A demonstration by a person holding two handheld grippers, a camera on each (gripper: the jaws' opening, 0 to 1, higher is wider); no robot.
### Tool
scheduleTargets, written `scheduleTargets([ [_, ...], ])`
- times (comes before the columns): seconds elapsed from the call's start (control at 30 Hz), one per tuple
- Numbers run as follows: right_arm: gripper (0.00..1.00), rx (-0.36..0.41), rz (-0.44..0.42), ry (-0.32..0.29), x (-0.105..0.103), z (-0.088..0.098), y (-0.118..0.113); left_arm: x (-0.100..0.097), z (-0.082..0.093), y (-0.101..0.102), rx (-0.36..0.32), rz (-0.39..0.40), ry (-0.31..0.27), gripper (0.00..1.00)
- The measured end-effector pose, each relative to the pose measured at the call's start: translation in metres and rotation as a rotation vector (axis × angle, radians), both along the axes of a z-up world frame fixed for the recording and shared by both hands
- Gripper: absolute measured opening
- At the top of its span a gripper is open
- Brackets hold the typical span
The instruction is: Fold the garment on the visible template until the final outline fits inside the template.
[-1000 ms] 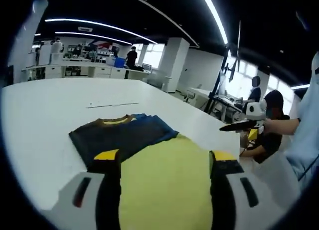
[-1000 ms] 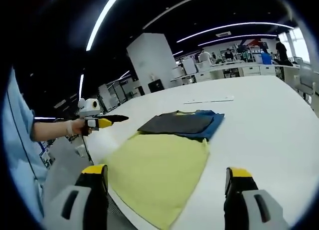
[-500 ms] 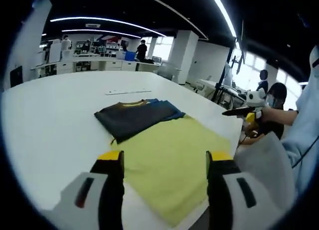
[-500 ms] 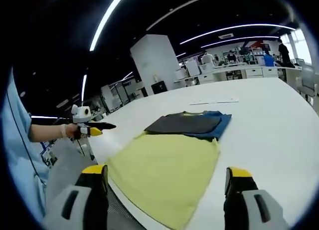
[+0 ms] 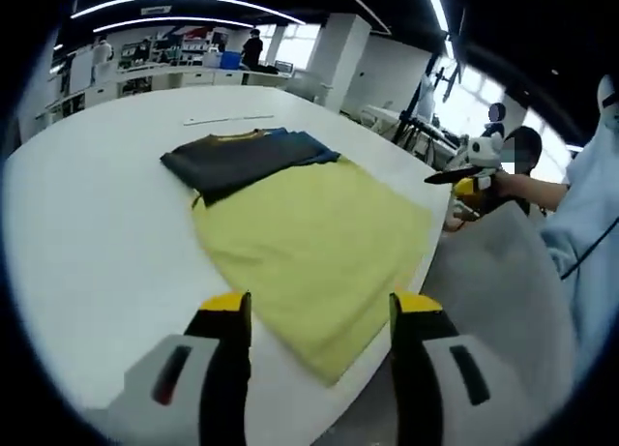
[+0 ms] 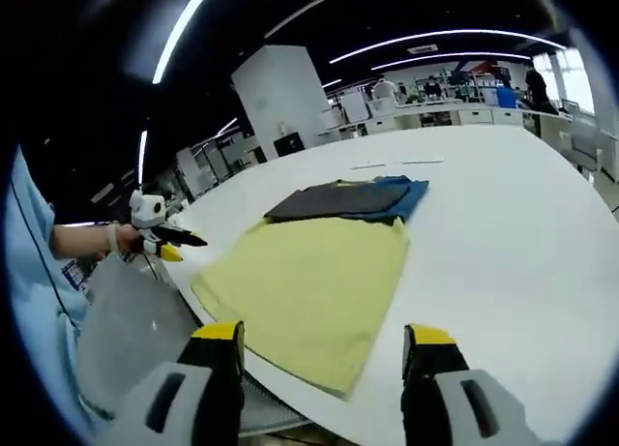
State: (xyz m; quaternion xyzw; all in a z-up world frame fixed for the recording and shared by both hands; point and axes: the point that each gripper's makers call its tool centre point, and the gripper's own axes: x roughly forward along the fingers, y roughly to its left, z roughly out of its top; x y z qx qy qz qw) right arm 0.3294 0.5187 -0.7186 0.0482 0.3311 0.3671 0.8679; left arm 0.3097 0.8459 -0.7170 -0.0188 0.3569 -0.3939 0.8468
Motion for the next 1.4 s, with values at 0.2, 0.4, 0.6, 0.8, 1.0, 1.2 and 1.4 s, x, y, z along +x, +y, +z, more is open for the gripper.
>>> scheduleTargets([
  [0.2, 0.49, -0.071, 0.017, 0.071, -0.014, -0.032, -0.002, -0.019, -0.026, 0.009, 0.049, -0.012, 0.099, 0.51],
  [0.4, 0.43, -0.074, 0.009, 0.105, -0.014, -0.044, 0.001, -0.031, -0.039, 0.015, 0.082, -0.031, 0.143, 0.44],
  [0.6, 0.30, -0.044, -0.008, 0.150, -0.010, -0.045, 0.009, -0.031, -0.044, 0.016, 0.068, 0.000, 0.195, 0.30],
  [0.8, 0.13, -0.007, -0.095, 0.204, -0.002, -0.049, 0.007, -0.029, -0.046, 0.007, 0.012, 0.032, 0.214, 0.22],
  [1.0, 0.00, 0.013, -0.156, 0.244, 0.004, -0.053, -0.002, -0.030, -0.052, 0.008, 0.047, 0.038, 0.253, 0.11],
  [1.2, 0.00, 0.067, -0.171, 0.295, -0.004, -0.047, -0.003, -0.039, -0.052, 0.006, 0.088, 0.029, 0.299, 0.00],
  [1.4, 0.00, 0.158, -0.179, 0.362, -0.018, -0.029, -0.004, -0.048, -0.041, 0.012, 0.075, 0.038, 0.337, 0.00],
])
